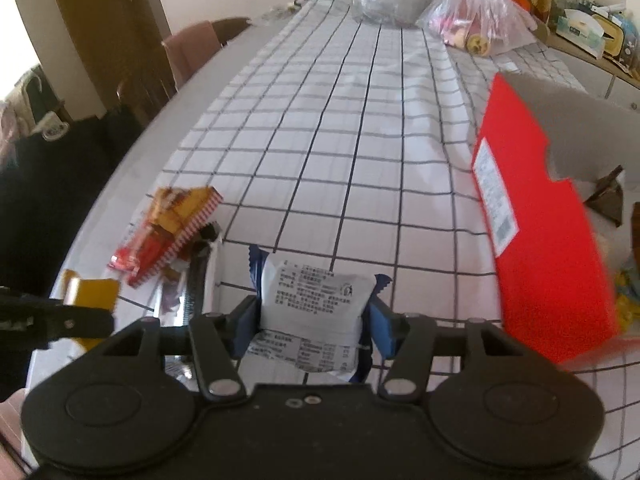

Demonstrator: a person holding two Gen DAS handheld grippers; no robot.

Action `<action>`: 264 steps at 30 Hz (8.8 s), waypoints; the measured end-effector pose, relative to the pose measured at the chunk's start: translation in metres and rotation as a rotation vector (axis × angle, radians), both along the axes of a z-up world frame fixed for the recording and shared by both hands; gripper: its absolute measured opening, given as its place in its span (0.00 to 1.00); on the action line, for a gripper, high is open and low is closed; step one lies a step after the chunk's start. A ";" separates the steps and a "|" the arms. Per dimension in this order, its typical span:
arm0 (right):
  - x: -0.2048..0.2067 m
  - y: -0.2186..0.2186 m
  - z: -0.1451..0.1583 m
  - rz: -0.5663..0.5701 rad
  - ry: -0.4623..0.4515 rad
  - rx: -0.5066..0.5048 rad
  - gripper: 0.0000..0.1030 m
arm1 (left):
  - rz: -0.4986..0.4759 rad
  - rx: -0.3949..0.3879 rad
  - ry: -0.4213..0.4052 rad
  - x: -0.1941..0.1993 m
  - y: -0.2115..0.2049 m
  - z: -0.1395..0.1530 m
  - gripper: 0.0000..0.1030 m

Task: Organize snacks
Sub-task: 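Carry the gold packet and white-blue bread packet with both grippers over the red box, then open both grippers to drop the packets into the box, then move both grippers back toward the red snack bag and silver foil bar, then grasp the red snack bag with left gripper while right grasps silver foil bar, then carry the red snack bag and silver foil bar with both grippers over the red box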

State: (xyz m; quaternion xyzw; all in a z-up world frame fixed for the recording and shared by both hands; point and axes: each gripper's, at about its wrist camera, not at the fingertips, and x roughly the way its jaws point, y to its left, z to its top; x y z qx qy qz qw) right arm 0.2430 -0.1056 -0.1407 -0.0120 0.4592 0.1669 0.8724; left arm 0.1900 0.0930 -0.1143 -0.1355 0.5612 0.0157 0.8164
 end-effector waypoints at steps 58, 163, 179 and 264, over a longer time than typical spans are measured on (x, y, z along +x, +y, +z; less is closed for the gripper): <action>0.094 -0.310 0.054 -0.159 -0.075 -0.017 0.56 | -0.276 0.134 -0.089 0.169 -0.339 0.049 0.36; -0.012 0.041 0.024 0.294 -0.024 0.015 0.97 | -0.123 0.107 -0.177 0.020 0.027 0.040 0.77; -0.003 0.103 -0.025 0.323 0.035 -0.132 0.79 | -0.703 0.184 -0.174 0.038 0.034 0.023 0.77; -0.031 -0.116 0.093 -0.064 -0.172 0.129 0.40 | -0.284 -0.025 -0.164 0.044 -0.075 0.062 0.68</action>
